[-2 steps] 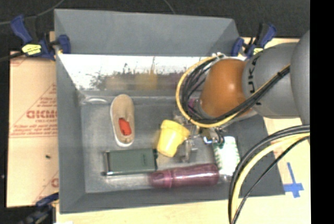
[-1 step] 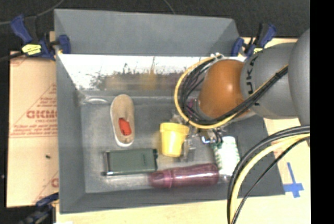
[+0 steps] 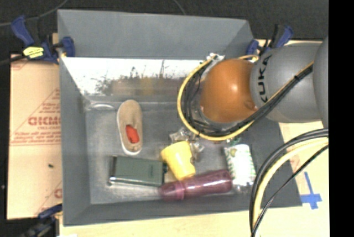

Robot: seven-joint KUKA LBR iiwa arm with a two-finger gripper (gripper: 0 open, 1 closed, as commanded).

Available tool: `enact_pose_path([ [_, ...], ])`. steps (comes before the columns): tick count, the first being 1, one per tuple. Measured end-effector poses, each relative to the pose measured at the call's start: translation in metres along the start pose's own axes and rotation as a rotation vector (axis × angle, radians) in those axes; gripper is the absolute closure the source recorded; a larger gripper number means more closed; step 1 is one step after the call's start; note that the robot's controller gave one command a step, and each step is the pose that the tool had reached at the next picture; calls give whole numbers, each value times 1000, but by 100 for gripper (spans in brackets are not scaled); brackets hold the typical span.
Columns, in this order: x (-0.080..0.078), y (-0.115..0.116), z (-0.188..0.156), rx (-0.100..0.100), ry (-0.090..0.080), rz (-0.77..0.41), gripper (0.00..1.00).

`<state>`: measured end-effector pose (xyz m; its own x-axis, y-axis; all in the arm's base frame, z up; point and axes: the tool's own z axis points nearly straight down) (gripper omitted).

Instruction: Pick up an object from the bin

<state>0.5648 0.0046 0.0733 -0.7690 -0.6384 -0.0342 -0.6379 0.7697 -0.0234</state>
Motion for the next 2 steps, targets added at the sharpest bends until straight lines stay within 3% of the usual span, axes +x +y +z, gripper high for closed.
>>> enact_pose_path([
  [2,-1,-1,0,2,-3,-19,100],
])
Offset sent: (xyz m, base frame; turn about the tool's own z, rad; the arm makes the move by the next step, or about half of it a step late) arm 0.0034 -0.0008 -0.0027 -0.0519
